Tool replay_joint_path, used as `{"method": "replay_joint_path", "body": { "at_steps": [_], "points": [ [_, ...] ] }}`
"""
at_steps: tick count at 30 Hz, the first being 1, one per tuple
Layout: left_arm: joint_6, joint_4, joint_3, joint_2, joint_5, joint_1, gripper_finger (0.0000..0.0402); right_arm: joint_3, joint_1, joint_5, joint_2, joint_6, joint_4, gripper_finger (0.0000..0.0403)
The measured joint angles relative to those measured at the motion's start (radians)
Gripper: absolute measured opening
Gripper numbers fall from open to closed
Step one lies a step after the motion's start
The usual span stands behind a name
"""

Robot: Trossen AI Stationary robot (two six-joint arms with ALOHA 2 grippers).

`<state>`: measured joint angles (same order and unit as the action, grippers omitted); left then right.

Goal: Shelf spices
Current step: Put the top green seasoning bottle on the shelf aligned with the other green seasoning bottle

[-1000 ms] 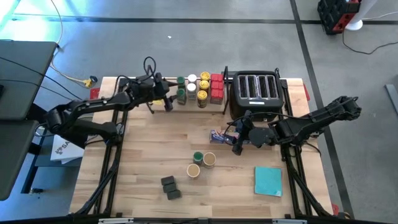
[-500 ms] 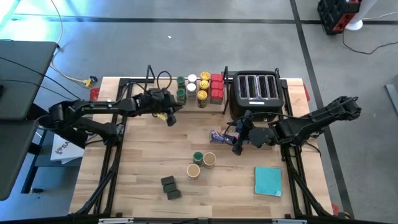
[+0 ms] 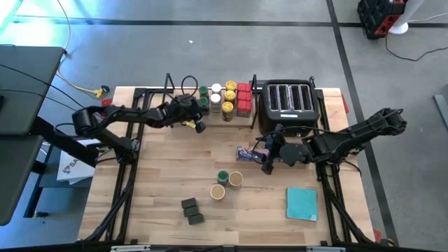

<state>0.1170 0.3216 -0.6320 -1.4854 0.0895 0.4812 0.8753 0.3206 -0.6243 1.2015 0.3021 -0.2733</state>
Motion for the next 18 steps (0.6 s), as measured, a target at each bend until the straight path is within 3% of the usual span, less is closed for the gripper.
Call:
{"method": "replay_joint_path", "body": {
  "at_steps": [12,18],
  "points": [
    [0.079,0.014,0.000,-0.014,-0.052,0.019,0.0001,0.000,0.000,0.000,0.000,0.008,0.000,0.0243],
    [0.052,-0.186,0.000,0.022,-0.029,-0.014,0.0001,0.000,0.000,0.000,0.000,0.013,-0.008,0.0243]
  ]
}}
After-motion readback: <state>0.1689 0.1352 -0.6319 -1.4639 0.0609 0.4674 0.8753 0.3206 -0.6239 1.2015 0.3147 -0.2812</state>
